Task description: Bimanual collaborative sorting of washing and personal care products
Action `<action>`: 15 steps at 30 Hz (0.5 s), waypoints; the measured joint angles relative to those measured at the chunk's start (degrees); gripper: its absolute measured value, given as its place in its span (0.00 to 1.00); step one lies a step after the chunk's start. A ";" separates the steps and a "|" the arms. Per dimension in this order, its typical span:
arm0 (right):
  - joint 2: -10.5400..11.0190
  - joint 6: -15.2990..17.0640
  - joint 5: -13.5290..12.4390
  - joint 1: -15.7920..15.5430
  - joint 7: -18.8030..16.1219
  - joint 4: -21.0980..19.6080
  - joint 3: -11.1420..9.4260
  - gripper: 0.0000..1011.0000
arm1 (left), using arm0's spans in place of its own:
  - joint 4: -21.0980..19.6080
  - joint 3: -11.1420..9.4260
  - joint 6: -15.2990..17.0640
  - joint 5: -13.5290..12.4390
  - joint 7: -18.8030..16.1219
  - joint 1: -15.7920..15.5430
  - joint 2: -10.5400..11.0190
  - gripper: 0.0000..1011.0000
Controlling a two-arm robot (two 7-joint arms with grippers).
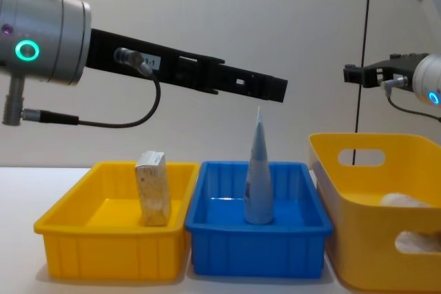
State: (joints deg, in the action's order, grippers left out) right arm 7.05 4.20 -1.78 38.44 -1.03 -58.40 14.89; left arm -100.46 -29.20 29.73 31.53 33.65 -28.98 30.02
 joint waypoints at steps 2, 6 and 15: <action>0.00 0.00 0.00 -0.01 -0.10 -0.04 -0.02 0.87 | 0.00 0.00 0.00 0.00 0.00 0.00 0.00 0.99; 0.36 0.10 -0.23 -0.81 -1.20 -1.41 -0.19 0.99 | 0.00 0.00 0.00 0.00 0.00 0.00 0.00 0.99; 2.03 0.95 -2.00 -3.48 -5.65 -5.82 -0.60 0.99 | 0.00 0.00 0.00 0.00 0.00 0.00 0.00 0.99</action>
State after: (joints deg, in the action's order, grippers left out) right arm 9.08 5.15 -3.78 34.96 -6.68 -64.21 14.30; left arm -100.46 -29.20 29.73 31.54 33.65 -28.98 30.02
